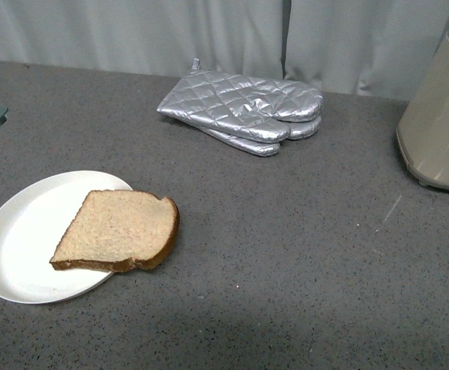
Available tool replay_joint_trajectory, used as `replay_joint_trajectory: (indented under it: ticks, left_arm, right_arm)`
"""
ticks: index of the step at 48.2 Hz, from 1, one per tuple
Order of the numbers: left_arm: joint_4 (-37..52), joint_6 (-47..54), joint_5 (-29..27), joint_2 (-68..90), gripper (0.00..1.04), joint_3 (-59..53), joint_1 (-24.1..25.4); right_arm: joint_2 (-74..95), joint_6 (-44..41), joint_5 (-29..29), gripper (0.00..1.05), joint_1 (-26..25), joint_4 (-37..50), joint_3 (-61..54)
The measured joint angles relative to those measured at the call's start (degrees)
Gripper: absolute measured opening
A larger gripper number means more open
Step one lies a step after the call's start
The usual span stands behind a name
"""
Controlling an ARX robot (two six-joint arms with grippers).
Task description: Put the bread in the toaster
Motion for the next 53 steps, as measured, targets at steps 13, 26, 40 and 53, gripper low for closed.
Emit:
replay_joint_trajectory:
  ticks: [13,26,40,53]
  left_arm:
    - [-5.1,-8.9,14.4,3.9,0.98,2.0,5.3]
    - [14.7,-55.4,44.3,36.5,0.98,8.0,22.7]
    - [32.1,-52.9,38.6,68.4,0.98,14.8,15.6]
    - [33.0,-45.3,38.7,84.1,0.98,21.3,12.8]
  right_arm:
    - [0.0,0.0,0.1,0.95,0.0,0.0,0.0]
    - [0.0,0.0,0.0,0.95,0.0,0.0,0.0]
    - [0.0,0.0,0.0,0.95,0.0,0.0,0.0]
    - [0.0,0.0,0.0,0.95,0.0,0.0,0.0]
